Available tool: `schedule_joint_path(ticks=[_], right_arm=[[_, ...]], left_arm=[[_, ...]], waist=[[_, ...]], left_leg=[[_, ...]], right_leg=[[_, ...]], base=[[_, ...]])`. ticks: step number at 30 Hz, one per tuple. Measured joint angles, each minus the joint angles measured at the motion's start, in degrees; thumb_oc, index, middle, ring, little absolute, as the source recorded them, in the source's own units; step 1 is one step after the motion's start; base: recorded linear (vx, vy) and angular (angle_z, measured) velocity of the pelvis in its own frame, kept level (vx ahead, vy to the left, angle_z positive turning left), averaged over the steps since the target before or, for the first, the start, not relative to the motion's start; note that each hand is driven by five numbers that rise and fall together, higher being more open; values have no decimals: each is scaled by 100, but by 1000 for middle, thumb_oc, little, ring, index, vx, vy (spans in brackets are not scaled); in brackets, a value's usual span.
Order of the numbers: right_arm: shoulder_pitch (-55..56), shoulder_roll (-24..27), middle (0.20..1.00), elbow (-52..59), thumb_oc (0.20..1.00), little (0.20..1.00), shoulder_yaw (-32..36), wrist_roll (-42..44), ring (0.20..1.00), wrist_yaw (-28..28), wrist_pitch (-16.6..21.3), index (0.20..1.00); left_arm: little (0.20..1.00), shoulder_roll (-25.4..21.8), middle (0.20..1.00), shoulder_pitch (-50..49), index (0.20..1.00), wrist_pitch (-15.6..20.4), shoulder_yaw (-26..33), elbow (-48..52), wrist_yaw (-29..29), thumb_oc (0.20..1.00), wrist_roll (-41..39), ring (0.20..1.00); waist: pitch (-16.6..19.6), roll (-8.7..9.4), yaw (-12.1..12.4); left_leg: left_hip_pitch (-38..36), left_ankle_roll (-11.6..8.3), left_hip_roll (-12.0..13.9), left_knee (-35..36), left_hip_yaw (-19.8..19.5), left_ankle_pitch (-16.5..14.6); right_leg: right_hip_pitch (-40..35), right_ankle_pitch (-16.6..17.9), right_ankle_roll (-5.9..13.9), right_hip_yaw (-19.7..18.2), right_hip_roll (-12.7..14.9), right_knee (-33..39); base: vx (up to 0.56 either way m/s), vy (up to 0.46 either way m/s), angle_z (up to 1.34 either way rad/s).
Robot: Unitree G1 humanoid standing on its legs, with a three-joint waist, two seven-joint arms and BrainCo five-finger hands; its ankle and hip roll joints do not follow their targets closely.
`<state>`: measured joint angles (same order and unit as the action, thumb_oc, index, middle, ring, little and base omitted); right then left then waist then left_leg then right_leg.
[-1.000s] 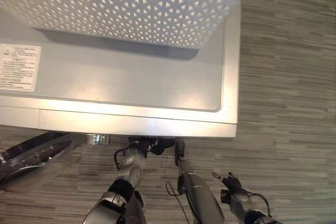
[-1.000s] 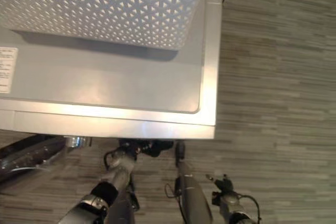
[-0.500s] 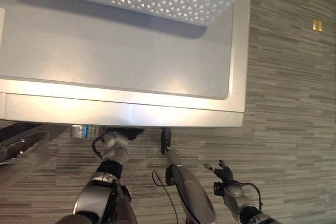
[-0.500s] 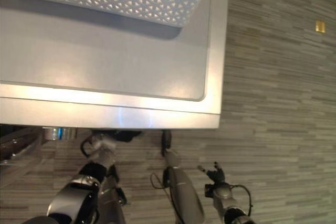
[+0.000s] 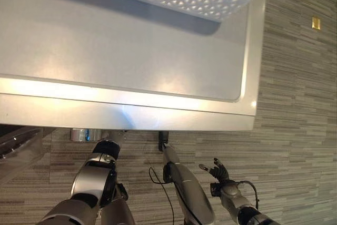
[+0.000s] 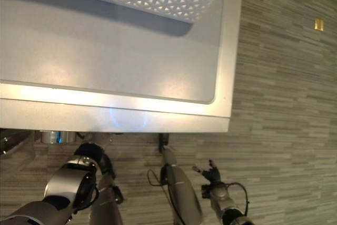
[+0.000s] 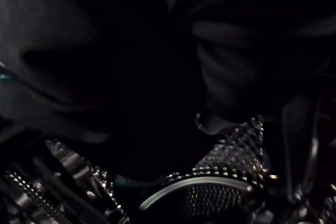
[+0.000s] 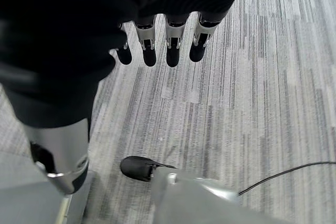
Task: Grab the laundry basket,head to the washer,open it,put in the laundry and shut it.
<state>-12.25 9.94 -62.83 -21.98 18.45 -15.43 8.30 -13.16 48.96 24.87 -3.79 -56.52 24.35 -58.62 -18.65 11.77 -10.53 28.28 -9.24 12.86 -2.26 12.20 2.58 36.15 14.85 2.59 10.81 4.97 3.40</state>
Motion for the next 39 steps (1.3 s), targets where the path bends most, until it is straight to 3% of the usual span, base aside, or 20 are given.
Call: schedule_joint_path(ticks=[6,10,17,20,22,24,30,33,39], right_arm=[[17,39,1000,-435,1000,1000,-36,-157,1000,29,-234,1000],[-16,45,1000,-446,1000,1000,-140,-468,1000,71,-244,1000],[-39,108,1000,-414,1000,1000,-537,-1178,1000,79,-348,1000],[-38,174,1000,-350,1000,1000,-871,-1739,1000,75,-432,1000],[-35,337,1000,-306,1000,1000,-1179,-2268,1000,76,-480,1000],[-33,474,1000,-287,1000,1000,-1253,-2823,1000,161,-599,1000],[-30,533,1000,-316,1000,1000,-1256,-3176,1000,247,-694,1000],[6,725,1000,-275,1000,1000,-1215,-3272,1000,330,-688,1000],[-25,810,1000,62,1000,1000,-1194,-3266,1000,405,-687,1000]], left_arm=[[200,-177,200,641,200,-176,-262,-408,-151,200,-15,200],[200,-169,200,917,200,-393,-409,-651,-357,200,-35,200],[200,-129,200,1101,200,-428,-325,-761,-503,200,-232,200],[200,-368,200,1267,200,-508,-175,-832,-529,200,-423,200],[200,-805,200,1612,200,-578,-88,-1014,-527,200,-529,200],[200,-1060,200,1876,200,-466,-110,-1007,-537,200,-571,200],[200,-1199,200,2030,200,-542,-101,-1148,-542,200,-671,200],[200,-1320,200,2172,200,-633,-51,-1566,-561,200,-760,200],[200,-1477,200,2341,200,-672,142,-1680,-575,200,-900,200]], waist=[[-41,52,-207],[-38,55,-211],[34,10,-225],[194,10,-271],[303,6,-304],[328,4,-297],[351,-11,-278],[631,-153,-295],[633,-155,-312]], left_leg=[[645,62,33,-730,-257,-240],[1069,98,72,-1400,-382,-534],[1722,172,87,-2311,-404,-930],[2118,181,127,-2759,-418,-1105],[2464,176,190,-3217,-523,-1283],[2798,172,245,-3649,-566,-1441],[3059,198,311,-4126,-661,-1571],[3649,227,426,-5137,-865,-2122],[3768,242,448,-5350,-866,-2179]], right_leg=[[497,-272,19,93,115,-648],[908,-599,14,77,194,-1319],[1562,-842,11,-95,303,-2117],[1953,-890,-3,-177,318,-2455],[2288,-998,-41,-224,311,-2846],[2609,-1153,-33,-253,329,-3231],[2846,-1222,-43,-299,321,-3568],[3498,-1686,-101,-399,316,-4580],[3635,-1688,-96,-455,309,-4747]], base=[[-9,-12,11],[4,8,2],[2,22,-4],[-1,28,-8],[-12,43,-9],[-3,35,-7],[-11,45,-6],[12,65,-16],[11,32,-4]])
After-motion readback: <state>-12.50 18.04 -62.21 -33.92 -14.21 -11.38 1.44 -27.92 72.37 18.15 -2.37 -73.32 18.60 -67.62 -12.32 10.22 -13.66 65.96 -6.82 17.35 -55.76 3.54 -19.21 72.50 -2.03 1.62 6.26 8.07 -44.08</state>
